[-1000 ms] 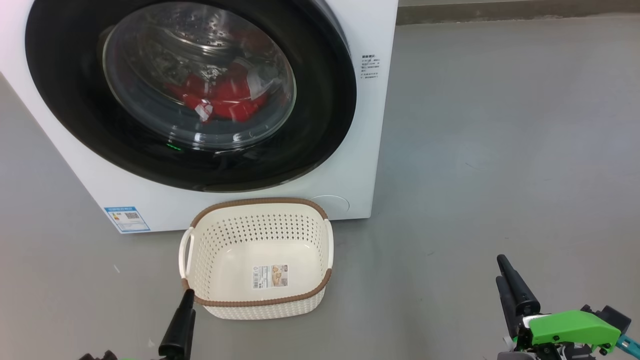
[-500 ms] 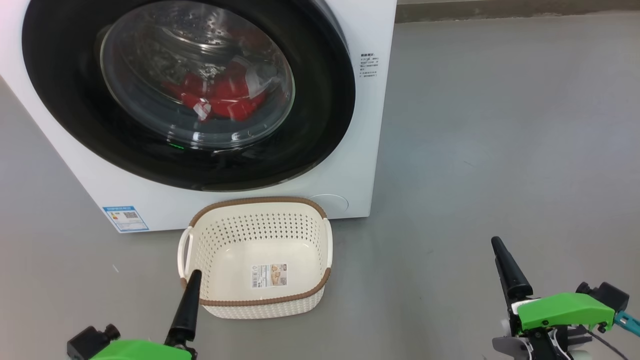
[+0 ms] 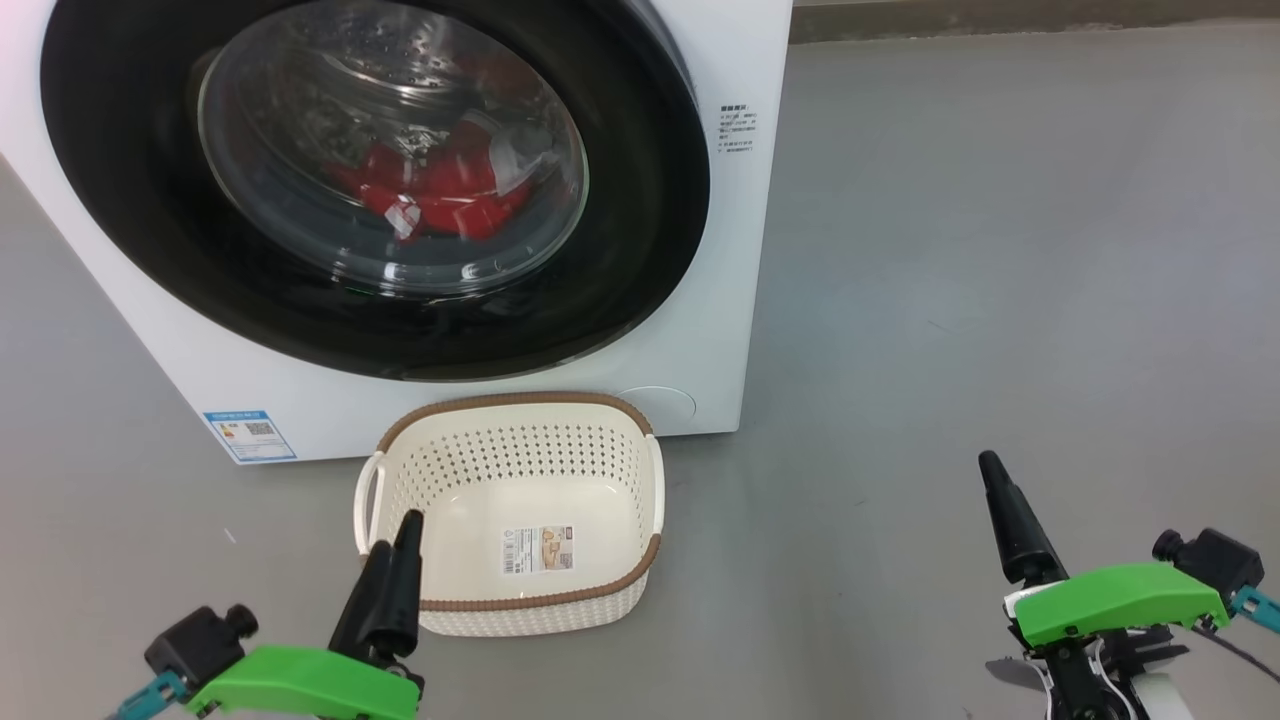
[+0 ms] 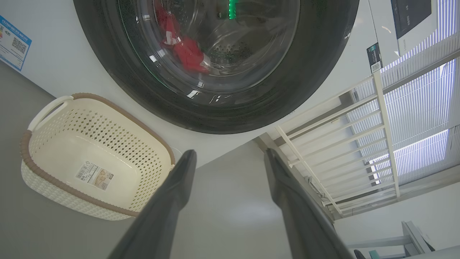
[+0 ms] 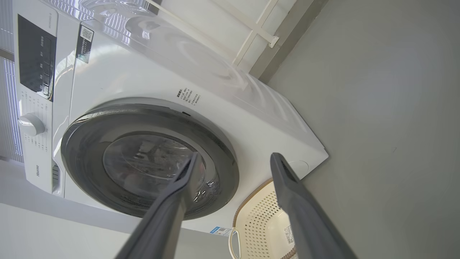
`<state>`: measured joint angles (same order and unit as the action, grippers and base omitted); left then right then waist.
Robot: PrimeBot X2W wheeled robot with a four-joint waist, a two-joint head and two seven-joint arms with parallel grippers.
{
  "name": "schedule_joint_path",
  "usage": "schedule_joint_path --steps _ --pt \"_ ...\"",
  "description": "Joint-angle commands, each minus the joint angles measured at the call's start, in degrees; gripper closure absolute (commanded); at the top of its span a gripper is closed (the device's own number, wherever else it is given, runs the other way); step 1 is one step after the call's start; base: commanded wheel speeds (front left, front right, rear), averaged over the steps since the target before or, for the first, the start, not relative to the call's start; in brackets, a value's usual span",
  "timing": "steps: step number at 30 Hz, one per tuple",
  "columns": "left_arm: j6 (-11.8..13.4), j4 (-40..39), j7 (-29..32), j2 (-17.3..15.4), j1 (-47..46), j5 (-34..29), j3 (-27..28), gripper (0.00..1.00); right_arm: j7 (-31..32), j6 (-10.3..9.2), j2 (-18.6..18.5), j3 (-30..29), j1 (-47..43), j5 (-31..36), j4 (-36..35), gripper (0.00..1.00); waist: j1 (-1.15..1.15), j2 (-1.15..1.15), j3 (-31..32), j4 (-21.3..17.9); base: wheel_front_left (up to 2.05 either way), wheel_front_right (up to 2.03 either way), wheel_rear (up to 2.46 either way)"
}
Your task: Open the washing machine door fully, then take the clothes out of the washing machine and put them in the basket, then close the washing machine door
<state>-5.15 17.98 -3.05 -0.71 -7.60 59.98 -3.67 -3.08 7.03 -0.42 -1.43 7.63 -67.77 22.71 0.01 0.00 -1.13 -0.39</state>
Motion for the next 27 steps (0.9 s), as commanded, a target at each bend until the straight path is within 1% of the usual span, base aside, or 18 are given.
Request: schedule_joint_path --steps 1,13,15,27 --pt "0.41 -1.9 -0.76 -0.91 -3.24 -3.05 0.4 0.0 -0.85 0.22 -0.83 0.29 3.83 2.73 -1.83 0.0 0.0 0.0 -0.03 -0.01 0.0 0.0 0.0" --pt "2.28 -3.83 -2.8 -1.14 -5.51 -13.37 -0.78 0.0 -2.87 0.26 -1.12 0.8 5.83 11.91 -2.6 0.0 -0.01 0.0 -0.44 -0.21 0.0 0.0 0.0" --pt "2.38 -3.97 -2.97 -1.16 -5.7 -14.08 -0.88 0.0 -3.03 0.27 -1.15 0.89 6.03 12.49 -2.64 0.0 -0.01 0.0 -0.49 -0.23 0.0 0.0 0.0" --pt "3.84 -4.47 -5.01 -1.39 -8.06 -23.51 -2.15 0.0 -5.06 0.31 -1.45 2.92 8.4 19.85 -2.57 0.0 -0.01 0.0 -0.74 -0.43 0.0 0.0 0.0"
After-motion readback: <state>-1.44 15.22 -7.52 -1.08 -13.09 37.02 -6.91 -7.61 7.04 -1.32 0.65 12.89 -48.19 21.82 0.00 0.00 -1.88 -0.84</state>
